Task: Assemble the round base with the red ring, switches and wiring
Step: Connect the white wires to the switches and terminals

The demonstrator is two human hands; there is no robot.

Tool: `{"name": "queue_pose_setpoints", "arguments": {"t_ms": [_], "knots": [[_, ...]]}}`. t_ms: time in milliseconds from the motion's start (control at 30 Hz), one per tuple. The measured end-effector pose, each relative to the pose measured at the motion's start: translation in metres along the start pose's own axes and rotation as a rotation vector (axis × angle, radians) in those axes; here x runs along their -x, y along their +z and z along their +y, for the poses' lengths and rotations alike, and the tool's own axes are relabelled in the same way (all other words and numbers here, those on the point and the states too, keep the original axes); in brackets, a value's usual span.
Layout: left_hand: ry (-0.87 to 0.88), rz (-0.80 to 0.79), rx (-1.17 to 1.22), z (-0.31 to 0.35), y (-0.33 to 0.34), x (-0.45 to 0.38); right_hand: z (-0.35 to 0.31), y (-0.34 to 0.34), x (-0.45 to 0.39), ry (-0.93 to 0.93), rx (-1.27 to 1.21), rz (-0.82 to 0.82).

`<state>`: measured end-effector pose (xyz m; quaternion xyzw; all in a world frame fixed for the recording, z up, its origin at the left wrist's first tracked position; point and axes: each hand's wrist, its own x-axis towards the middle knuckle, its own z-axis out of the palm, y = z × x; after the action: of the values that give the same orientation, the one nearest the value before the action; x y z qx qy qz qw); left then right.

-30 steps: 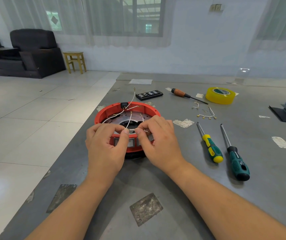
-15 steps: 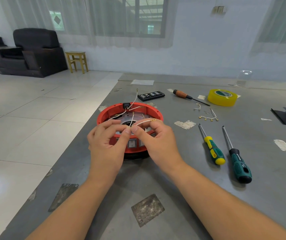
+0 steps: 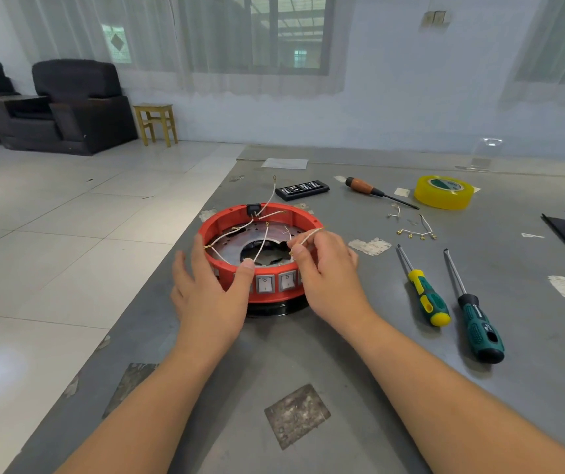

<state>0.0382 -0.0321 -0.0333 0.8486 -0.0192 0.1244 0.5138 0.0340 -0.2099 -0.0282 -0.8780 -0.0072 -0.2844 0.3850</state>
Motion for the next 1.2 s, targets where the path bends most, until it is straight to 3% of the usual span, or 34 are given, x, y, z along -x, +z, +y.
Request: {"name": "queue_pose_setpoints", "arguments": {"t_ms": [233,467,633,833,1033,1200], "knots": [[-0.242,-0.058,0.347,0.0,0.002,-0.003,0.0,0.002,0.003,-0.022,0.003,-0.045],[-0.201,-0.061,0.636,-0.002,-0.005,-0.007,0.0,0.005,0.012,-0.027,-0.153,0.049],[-0.125,-0.098,0.794,0.0,-0.006,-0.006,0.004,0.005,0.016,-0.068,-0.146,0.022],[-0.137,-0.219,0.875,0.001,-0.008,-0.007,0.008,0.003,0.018,-0.125,-0.095,0.03],[-0.198,-0.195,1.016,-0.012,-0.003,-0.013,0.001,0.005,0.026,-0.206,0.047,0.015],[-0.146,-0.186,1.03,-0.019,0.004,-0.014,-0.001,0.004,0.029,-0.243,0.147,-0.002]]}}
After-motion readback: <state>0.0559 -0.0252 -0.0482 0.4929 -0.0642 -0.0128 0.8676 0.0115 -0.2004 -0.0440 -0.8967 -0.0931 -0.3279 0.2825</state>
